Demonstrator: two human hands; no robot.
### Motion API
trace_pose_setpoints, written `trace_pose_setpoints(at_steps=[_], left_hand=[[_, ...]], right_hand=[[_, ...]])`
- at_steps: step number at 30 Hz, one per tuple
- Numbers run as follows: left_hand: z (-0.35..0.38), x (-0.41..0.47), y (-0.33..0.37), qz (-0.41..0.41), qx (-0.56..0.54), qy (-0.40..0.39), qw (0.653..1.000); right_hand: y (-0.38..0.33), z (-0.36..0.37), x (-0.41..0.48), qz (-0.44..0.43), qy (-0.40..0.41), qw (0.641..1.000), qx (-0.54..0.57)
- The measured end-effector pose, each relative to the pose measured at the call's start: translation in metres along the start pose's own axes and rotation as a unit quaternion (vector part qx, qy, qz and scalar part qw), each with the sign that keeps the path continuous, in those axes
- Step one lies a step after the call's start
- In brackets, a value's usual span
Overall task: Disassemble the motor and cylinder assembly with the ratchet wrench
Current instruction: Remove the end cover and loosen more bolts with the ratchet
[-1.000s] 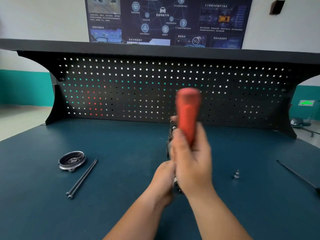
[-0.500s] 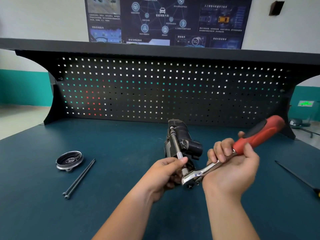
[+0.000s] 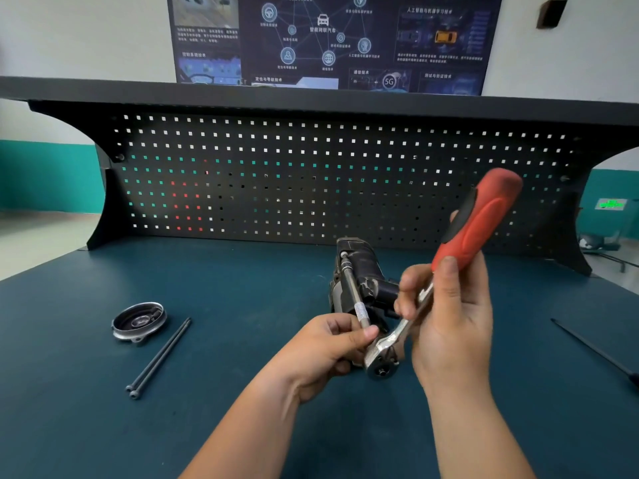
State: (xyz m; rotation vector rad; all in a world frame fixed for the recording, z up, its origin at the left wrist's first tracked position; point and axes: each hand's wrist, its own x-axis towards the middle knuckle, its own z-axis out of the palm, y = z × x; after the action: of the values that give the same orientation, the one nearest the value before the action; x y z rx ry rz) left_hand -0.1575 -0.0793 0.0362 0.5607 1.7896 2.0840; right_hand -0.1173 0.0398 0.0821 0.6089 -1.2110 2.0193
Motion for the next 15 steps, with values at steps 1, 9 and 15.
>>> trace_pose_setpoints(at_steps=[1,9,15], left_hand=[[0.001,-0.001,0.001,-0.003,-0.012,-0.001,1.0],[0.011,0.001,-0.001,-0.015,-0.08,0.052,0.995],[0.011,0.006,-0.009,-0.013,-0.08,0.088,0.993]], right_hand=[[-0.001,-0.001,0.0,-0.002,-0.023,1.0,-0.014],[0.008,-0.001,-0.008,-0.026,-0.137,0.986,-0.085],[0.01,0.002,-0.012,-0.052,-0.177,0.967,-0.173]])
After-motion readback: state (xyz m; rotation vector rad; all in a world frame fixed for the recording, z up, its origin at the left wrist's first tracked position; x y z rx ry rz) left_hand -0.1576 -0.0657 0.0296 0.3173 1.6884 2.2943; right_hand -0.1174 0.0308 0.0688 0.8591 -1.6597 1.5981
